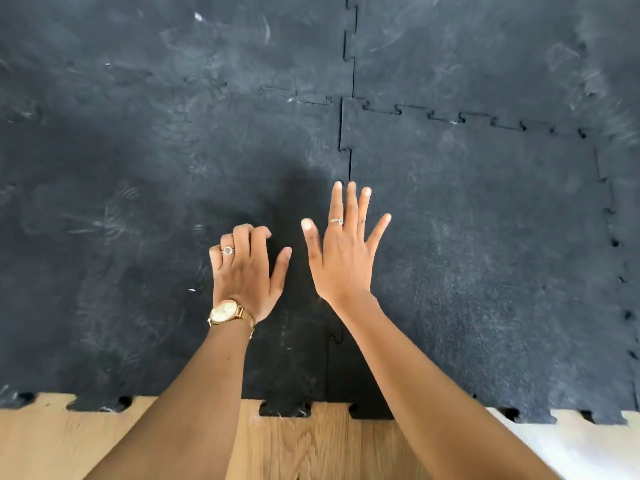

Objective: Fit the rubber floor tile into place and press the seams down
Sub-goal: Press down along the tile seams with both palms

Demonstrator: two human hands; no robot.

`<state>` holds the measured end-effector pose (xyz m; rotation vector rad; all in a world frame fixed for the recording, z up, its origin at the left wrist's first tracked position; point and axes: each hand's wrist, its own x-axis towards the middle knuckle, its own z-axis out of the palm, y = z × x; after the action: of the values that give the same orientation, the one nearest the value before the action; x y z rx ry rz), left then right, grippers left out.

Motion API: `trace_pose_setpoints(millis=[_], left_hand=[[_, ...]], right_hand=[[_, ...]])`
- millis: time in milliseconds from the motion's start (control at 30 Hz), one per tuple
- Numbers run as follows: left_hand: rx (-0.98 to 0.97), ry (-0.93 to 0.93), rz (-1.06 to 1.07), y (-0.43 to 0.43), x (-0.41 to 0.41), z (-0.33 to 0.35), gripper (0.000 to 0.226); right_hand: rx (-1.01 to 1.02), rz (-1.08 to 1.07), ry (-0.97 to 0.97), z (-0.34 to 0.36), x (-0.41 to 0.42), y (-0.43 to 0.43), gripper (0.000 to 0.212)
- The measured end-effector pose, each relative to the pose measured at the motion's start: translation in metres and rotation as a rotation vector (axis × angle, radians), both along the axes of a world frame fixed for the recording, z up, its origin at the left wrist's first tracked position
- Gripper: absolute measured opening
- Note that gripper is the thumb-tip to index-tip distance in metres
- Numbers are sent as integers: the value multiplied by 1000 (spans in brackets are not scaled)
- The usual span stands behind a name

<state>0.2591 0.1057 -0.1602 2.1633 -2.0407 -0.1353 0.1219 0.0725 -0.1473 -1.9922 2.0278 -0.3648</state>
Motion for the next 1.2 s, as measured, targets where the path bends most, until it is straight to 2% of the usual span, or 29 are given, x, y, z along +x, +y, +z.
trace_pose_setpoints(millis=[100,200,267,400,533,700,767,833,867,933,967,1067,1200], left_hand=[[12,-18,3,-1,0,-1,43],[20,11,9,-1,1,-2,42],[25,16,4,-2,2,-2,46],[44,16,-18,-2,3,0,59],[94,12,-71,-5,6,-4,66],[136,12,-88,-6,5,-2,65],[156,21,-84,-5,5,0,66],[158,16,-77,-6,4,0,66],[158,9,-75,-7,4,-1,67],[151,16,-73,-6,4,-3,67],[143,15,-77,-6,4,-4,67],[149,4,-90,-7,5,-7,65],[204,-30,-90,-10,3,0,65]], right_hand=[[-134,-51,12,5,8,-21,69],[103,35,186,-8,5,-28,74],[164,61,250,-17,2,-27,77],[169,76,226,-17,2,-34,75],[2,115,195,-15,-10,-46,63],[179,196,279,-12,-17,-44,61],[200,194,233,-4,-15,-46,61],[110,114,60,8,-14,-54,63],[-17,55,-10,14,-14,-57,63],[-229,-35,-16,18,-14,-59,64],[-194,-37,24,15,-14,-57,66],[160,53,238,-9,-12,-45,74],[187,50,265,-20,-13,-47,78]])
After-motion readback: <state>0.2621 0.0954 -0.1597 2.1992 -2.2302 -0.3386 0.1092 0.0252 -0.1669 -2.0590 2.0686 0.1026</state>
